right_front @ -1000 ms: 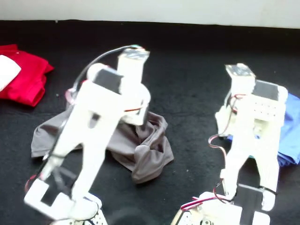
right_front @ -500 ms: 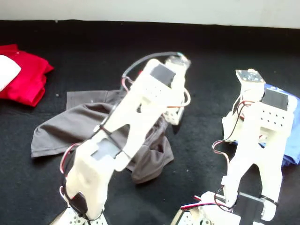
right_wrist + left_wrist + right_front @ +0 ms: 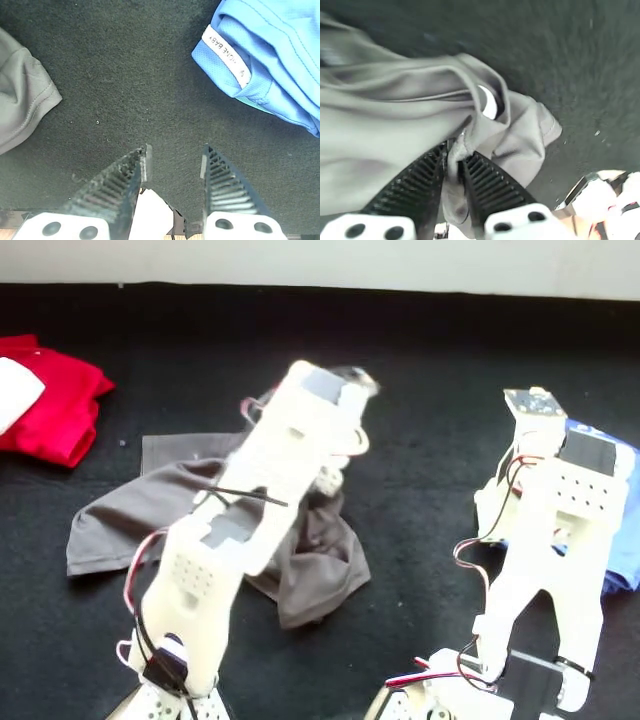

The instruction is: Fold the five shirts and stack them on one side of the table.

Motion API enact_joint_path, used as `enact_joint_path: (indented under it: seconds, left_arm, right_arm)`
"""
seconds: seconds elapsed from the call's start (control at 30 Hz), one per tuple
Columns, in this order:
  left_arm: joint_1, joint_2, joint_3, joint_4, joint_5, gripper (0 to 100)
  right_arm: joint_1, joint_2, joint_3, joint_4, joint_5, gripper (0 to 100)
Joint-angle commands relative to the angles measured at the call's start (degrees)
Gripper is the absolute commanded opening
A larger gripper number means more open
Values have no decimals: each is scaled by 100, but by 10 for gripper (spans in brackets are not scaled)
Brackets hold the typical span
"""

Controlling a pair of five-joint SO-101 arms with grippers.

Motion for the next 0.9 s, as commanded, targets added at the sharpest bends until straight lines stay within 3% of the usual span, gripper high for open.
enact_joint_path:
  seconds: [0.0, 0.23, 0.43, 0.53, 0.73, 0.87]
  left_arm:
    - [-725, -927, -549, 70, -97, 7]
    - [-1446, -998, -646, 88, -440, 12]
    - [-1701, -1789, -646, 141, -448, 190]
    - [-1842, -2387, -549, 167, -642, 194]
    - [-2070, -3969, 2105, 167, -1600, 168]
    - [-2044, -5059, 4426, 114, -1741, 168]
  right_arm:
    - [40, -207, 13, 66, 79, 166]
    - [4, -207, 13, 66, 79, 166]
    - [31, -215, 13, 66, 79, 166]
    - [40, -215, 13, 75, 79, 166]
    - [22, -215, 13, 75, 79, 166]
    - [22, -215, 13, 75, 79, 166]
